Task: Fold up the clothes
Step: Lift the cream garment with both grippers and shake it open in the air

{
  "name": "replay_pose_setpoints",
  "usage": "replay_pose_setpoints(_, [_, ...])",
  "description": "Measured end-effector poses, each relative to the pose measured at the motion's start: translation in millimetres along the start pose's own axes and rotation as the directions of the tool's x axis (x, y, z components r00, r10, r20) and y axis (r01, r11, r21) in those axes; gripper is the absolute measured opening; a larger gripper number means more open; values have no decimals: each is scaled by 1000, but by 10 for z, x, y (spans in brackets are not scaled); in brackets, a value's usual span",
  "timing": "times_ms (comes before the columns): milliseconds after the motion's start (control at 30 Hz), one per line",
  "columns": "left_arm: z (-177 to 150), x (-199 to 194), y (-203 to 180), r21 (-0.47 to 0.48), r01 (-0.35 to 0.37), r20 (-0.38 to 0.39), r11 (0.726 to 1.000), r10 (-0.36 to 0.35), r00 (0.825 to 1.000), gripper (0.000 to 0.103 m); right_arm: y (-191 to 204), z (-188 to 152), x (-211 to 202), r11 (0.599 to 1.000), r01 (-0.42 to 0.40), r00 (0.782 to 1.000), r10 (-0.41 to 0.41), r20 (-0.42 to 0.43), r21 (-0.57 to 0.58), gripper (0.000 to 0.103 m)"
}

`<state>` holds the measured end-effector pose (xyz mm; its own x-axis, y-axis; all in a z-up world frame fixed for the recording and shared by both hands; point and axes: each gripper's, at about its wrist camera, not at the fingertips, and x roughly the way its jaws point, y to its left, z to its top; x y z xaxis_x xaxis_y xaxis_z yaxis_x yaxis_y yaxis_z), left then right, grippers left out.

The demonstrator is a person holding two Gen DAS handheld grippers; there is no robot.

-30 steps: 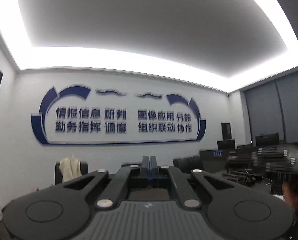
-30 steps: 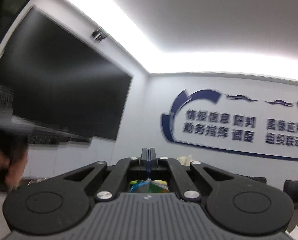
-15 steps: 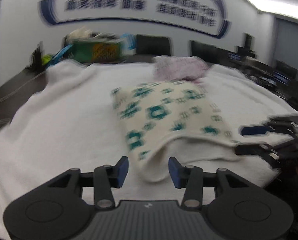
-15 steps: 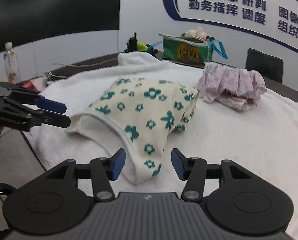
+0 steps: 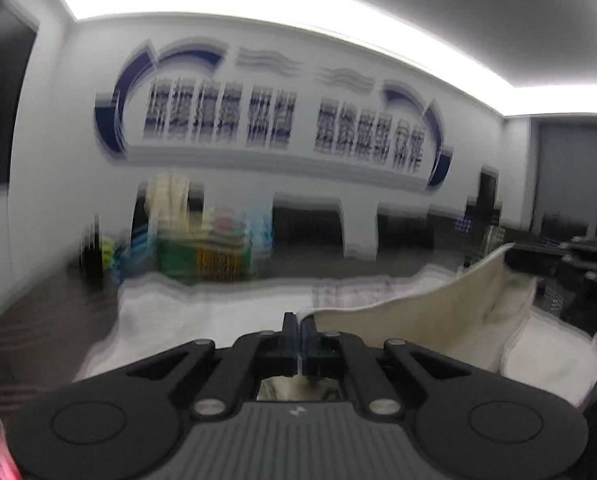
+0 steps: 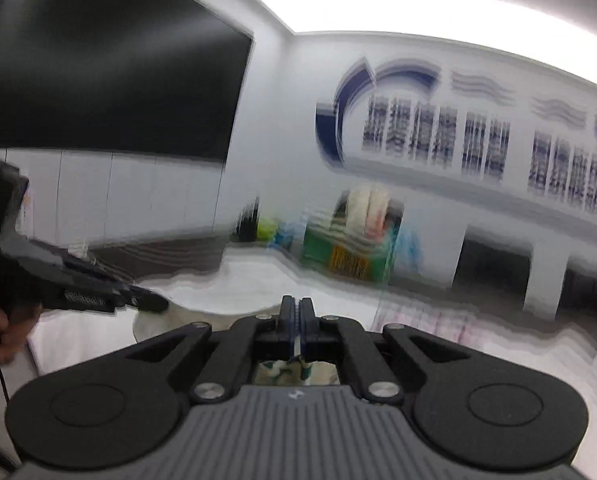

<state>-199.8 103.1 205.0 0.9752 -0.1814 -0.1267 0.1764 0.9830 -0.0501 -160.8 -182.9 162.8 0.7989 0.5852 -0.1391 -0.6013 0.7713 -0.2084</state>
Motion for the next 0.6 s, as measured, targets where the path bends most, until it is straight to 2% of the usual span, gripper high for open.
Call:
replay_pose_setpoints(67, [474, -256, -69, 55, -9, 106, 998, 3, 994, 0, -28, 439, -193, 999, 0, 994, 5, 107, -45, 1])
replay_pose_setpoints(133, [854, -439, -154, 108, -36, 190, 993, 15, 982, 0, -59, 837, -385, 997, -2, 980, 17, 200, -76, 1])
replay_pose_setpoints(233, [1252, -537, -257, 157, -71, 257, 985, 29, 966, 0, -132, 1344, -595, 994, 10, 952, 23, 305, -108, 1])
replay_pose_setpoints(333, [1515, -381, -327, 187, -70, 249, 980, 22, 968, 0, -243, 1677, -619, 992, 46, 937, -2, 349, -118, 1])
replay_pose_setpoints(400, [1600, -145, -331, 203, -92, 230, 975, 44, 972, 0, -368, 1767, -480, 993, 66, 941, -29, 337, -99, 1])
replay_pose_setpoints(500, [1681, 179, -293, 205, -83, 190, 975, 44, 981, 0, -618, 1758, -174, 997, 68, 957, -54, 286, -39, 1])
replay_pose_setpoints(600, [1745, 400, -236, 207, -93, 173, 974, 57, 983, 0, -622, 1810, -155, 998, 35, 957, -22, 289, -42, 1])
